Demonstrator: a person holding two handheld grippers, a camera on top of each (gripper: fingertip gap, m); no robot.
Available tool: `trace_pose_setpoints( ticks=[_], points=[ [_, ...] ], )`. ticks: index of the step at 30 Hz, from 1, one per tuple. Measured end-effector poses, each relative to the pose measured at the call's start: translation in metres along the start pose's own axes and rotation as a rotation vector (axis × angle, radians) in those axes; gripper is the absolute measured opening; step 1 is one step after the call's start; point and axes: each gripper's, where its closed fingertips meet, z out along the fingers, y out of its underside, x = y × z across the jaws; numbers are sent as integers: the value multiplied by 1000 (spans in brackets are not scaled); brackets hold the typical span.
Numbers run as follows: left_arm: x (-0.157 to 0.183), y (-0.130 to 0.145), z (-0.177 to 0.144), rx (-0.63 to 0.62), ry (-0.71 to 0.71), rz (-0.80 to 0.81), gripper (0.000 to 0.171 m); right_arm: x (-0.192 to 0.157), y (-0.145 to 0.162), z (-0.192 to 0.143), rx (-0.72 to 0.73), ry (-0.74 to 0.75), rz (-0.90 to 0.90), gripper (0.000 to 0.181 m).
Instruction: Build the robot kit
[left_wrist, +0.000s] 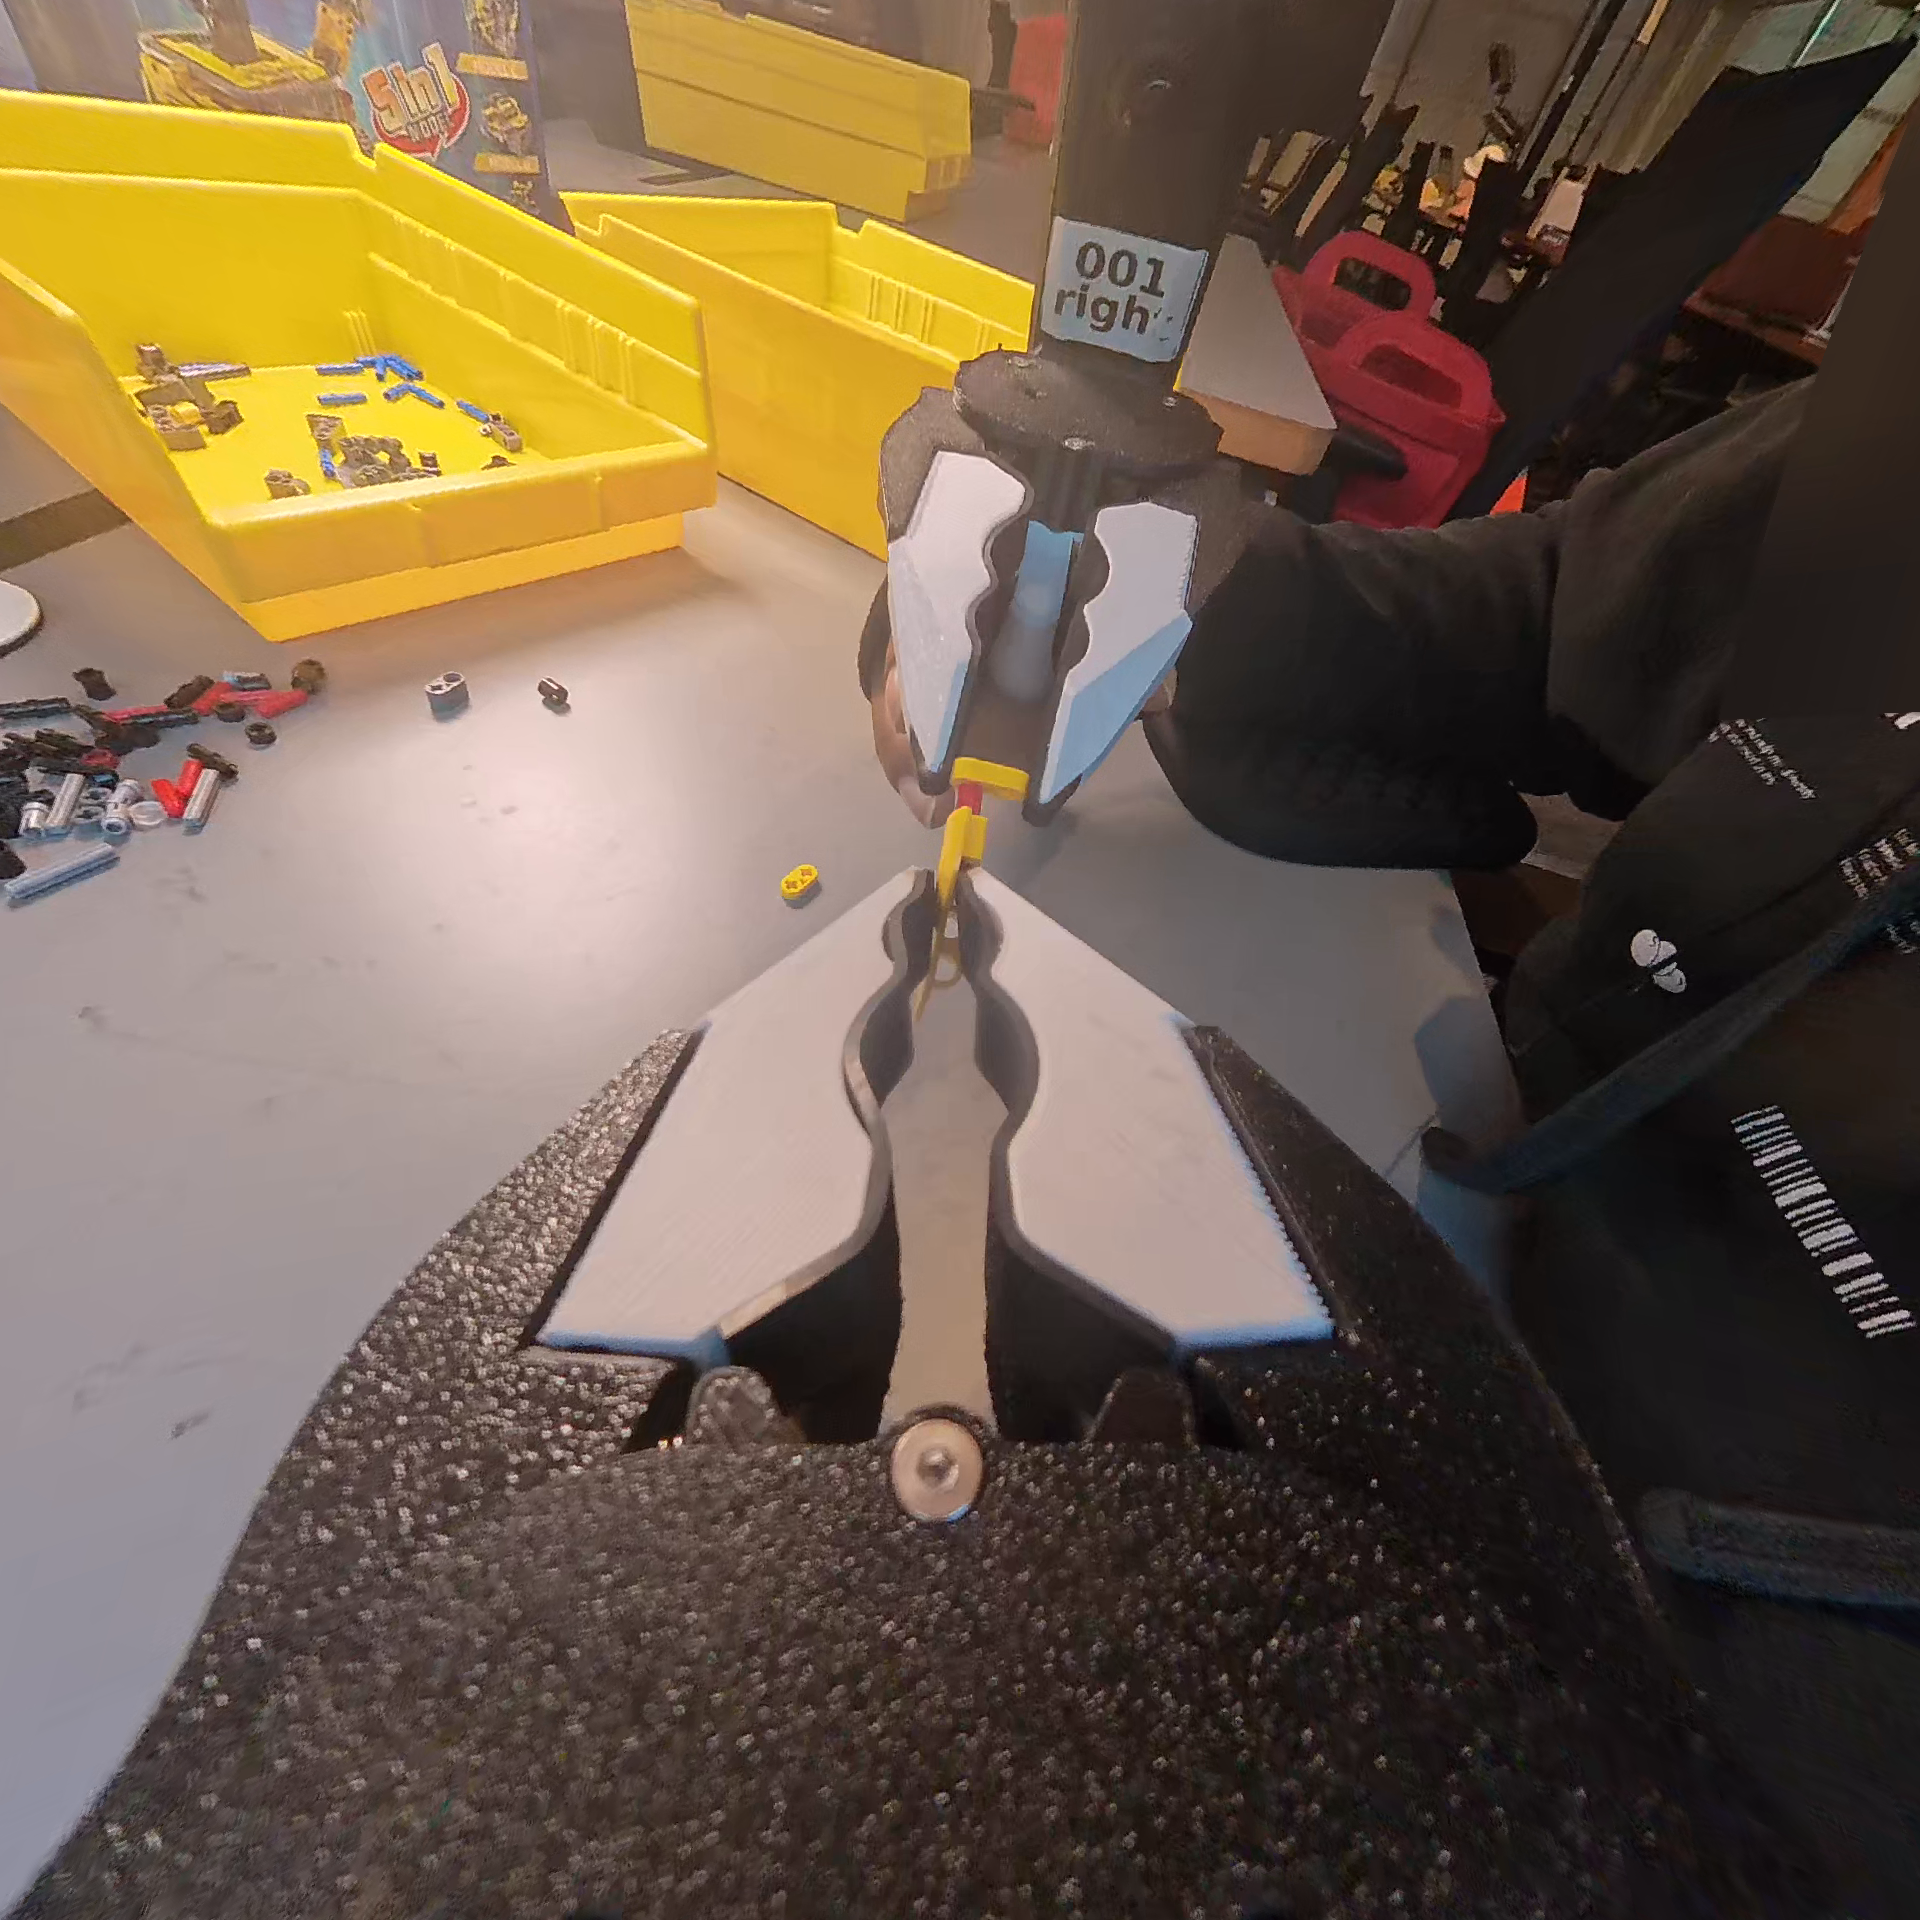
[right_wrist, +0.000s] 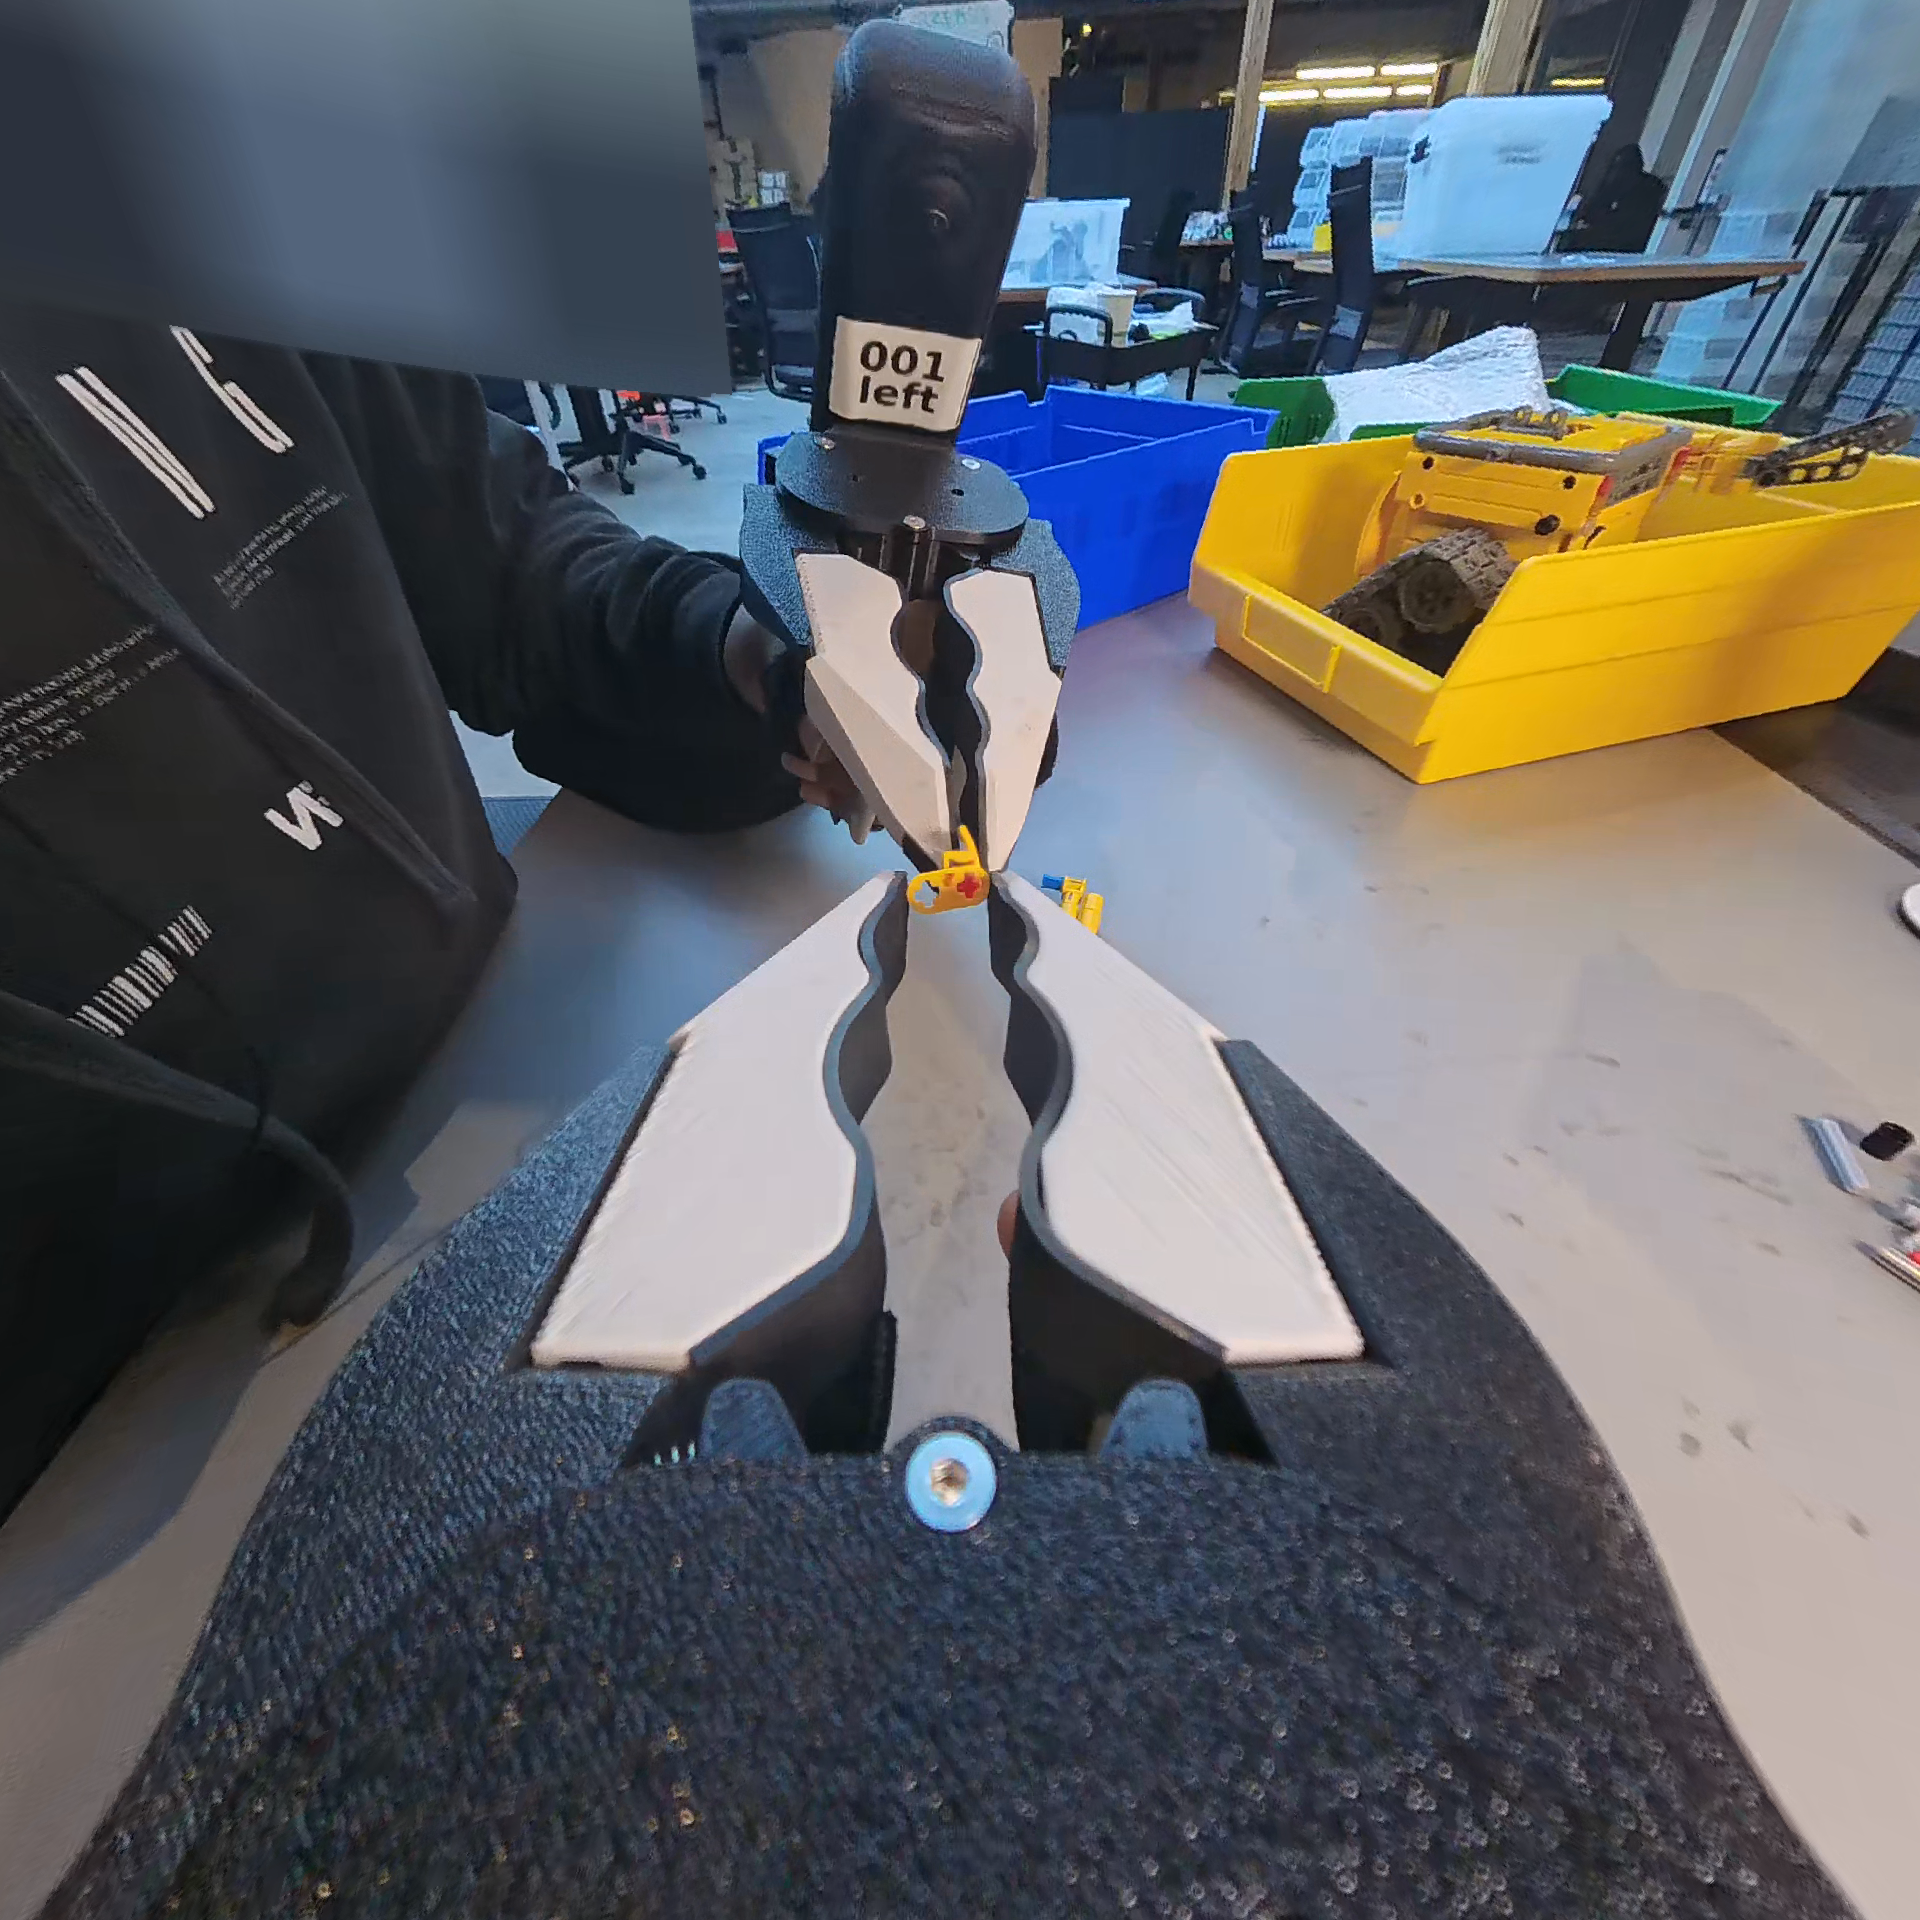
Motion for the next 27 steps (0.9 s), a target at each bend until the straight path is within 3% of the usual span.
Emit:
trace_pose_setpoints(
  ticks=[13, 27],
  points=[
    [6, -7, 2, 47, 20, 4, 2, -5, -6, -4, 3, -11, -15, 15],
    [2, 22, 5, -174, -83, 164, 0, -6, 19, 4, -195, 30, -152, 14]
  ],
)
